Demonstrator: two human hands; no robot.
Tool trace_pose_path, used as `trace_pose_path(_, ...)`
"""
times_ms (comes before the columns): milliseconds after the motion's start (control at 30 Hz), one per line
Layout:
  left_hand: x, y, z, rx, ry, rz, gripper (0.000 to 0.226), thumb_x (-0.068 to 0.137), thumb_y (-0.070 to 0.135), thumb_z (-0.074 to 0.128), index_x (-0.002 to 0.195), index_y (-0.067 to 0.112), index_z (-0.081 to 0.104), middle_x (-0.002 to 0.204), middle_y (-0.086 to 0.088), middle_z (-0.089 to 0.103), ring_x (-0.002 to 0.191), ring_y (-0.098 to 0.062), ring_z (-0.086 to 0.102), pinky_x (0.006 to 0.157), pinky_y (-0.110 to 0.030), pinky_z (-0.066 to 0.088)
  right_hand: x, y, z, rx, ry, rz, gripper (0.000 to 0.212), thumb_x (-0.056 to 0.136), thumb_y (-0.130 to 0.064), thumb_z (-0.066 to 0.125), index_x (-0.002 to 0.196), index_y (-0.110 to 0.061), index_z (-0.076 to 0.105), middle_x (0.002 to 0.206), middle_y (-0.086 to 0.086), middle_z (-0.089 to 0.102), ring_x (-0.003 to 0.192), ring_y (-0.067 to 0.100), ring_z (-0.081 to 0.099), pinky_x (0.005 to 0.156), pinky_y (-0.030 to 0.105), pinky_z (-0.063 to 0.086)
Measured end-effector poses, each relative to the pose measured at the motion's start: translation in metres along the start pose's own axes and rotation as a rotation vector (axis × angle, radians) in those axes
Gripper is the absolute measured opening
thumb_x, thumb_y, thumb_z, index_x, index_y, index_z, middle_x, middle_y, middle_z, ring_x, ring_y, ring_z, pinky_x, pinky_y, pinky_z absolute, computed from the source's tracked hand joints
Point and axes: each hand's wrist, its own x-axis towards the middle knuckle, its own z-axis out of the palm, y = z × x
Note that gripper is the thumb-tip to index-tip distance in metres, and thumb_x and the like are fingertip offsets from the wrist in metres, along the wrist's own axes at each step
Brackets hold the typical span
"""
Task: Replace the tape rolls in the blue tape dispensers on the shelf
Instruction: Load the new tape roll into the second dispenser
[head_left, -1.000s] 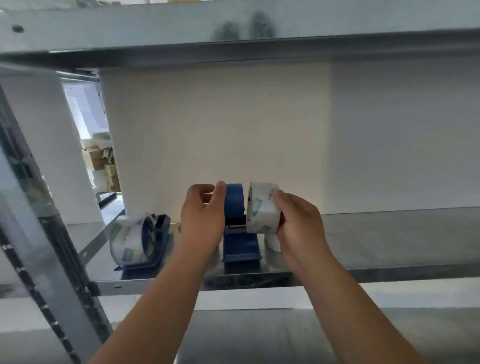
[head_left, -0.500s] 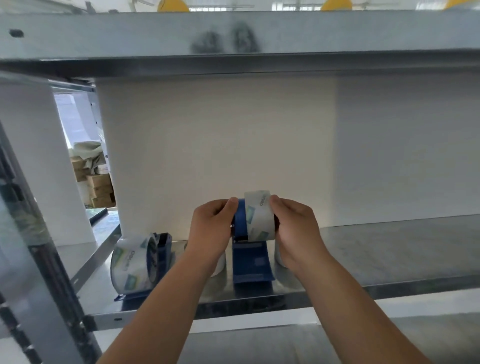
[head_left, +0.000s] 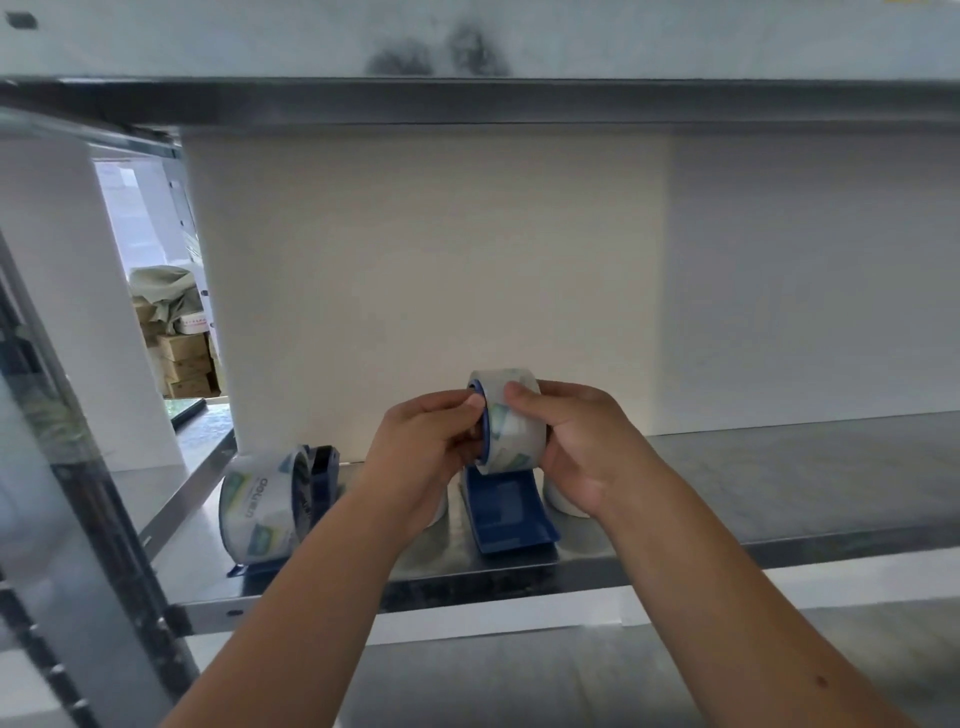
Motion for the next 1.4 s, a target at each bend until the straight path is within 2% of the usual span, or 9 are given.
trace_pose_path(167,-0.009,0.019,-0.004,-0.024,-0.045,-0.113,0.063,0.095,0.054,0.064,0.112,-0.006,0.076,0.109,-0.026,0.078,0.104,-0.037,0.077,0.087,-0.042,0.064,-0.027,0.004,-0.002,-0.093,-0.04,-0.167,0.089,0.058,-0.028,0.096,0.139,-0.034,0.058,0.107,0.01,0.082,0.103,0.029,0.078,0.094,0.046,0.06)
trace_pose_path(300,-0.024,0.029,0.004,0.066,-0.039,-0.019,0.048,0.089,0.043,0.075,0.097,-0.004,0.08,0.095,-0.027,0.079,0.09,-0.04,0.079,0.08,-0.048,0.065,-0.051,0.015,-0.004,-0.254,-0.214,-0.346,0.086,0.074,-0.02,0.086,0.138,-0.061,0.046,0.106,0.008,0.082,0.104,0.026,0.078,0.089,0.038,0.062)
trace_pose_path(500,-0.051,0.009,0.004,0.429,-0.011,0.441,0.056,0.086,0.048,0.075,0.07,-0.004,0.062,0.067,-0.028,0.051,0.058,-0.023,0.046,0.053,-0.03,0.041,-0.063,0.002,0.007,-0.055,-0.146,-0.259,0.063,0.076,-0.032,0.082,0.136,-0.034,0.062,0.105,0.02,0.078,0.105,0.035,0.075,0.091,0.048,0.059)
trace_pose_path(667,-0.061,0.001,0.0,0.581,-0.093,0.638,0.026,0.086,0.043,0.072,0.091,0.019,0.08,0.092,-0.004,0.066,0.082,-0.02,0.065,0.071,-0.034,0.059,-0.069,-0.009,0.012,-0.013,-0.024,-0.181,0.036,0.092,-0.031,0.074,0.108,0.0,0.076,0.109,0.028,0.075,0.106,0.045,0.071,0.095,0.056,0.059)
trace_pose_path(867,-0.067,-0.003,-0.005,0.526,-0.144,0.568,0.042,0.08,0.058,0.074,0.098,0.021,0.082,0.1,-0.008,0.074,0.091,-0.028,0.072,0.083,-0.047,0.062,-0.076,-0.005,0.008,-0.182,-0.031,-0.252,0.024,0.081,-0.04,0.084,0.09,-0.018,0.083,0.093,0.012,0.081,0.098,0.035,0.075,0.09,0.05,0.061)
trace_pose_path(1000,-0.061,0.005,-0.002,0.452,-0.092,0.359,0.094,0.059,0.091,0.067,0.084,0.001,0.077,0.085,-0.031,0.073,0.075,-0.04,0.07,0.078,-0.055,0.06,-0.083,0.004,0.011,-0.301,-0.018,-0.37,0.031,0.077,-0.051,0.081,0.095,-0.026,0.079,0.088,-0.002,0.082,0.084,0.016,0.078,0.073,0.03,0.061)
trace_pose_path(1167,-0.06,0.014,0.01,0.2,-0.083,0.262,0.056,0.076,0.056,0.076,0.096,0.004,0.082,0.104,-0.036,0.073,0.105,-0.053,0.068,0.1,-0.062,0.052,-0.084,0.006,0.011,-0.402,-0.075,-0.538,0.005,0.091,-0.036,0.076,0.092,-0.032,0.073,0.084,-0.012,0.078,0.08,0.005,0.074,0.066,0.015,0.055)
trace_pose_path(1300,-0.053,0.012,0.011,0.234,-0.042,0.355,0.037,0.082,0.054,0.079,0.083,0.018,0.085,0.084,-0.016,0.08,0.08,-0.029,0.077,0.073,-0.033,0.061,-0.079,-0.01,0.008,-0.372,0.006,-0.58,0.02,0.081,-0.048,0.08,0.094,-0.034,0.079,0.094,-0.009,0.075,0.089,0.006,0.071,0.068,0.015,0.055)
trace_pose_path(1400,-0.054,0.01,0.014,0.308,0.058,0.432,0.059,0.072,0.067,0.068,0.069,0.009,0.077,0.065,-0.015,0.073,0.061,-0.029,0.074,0.057,-0.026,0.057,-0.074,-0.026,0.007,-0.388,-0.001,-0.575,0.03,0.077,-0.038,0.086,0.105,-0.04,0.077,0.096,-0.013,0.071,0.088,0.006,0.069,0.067,0.015,0.055)
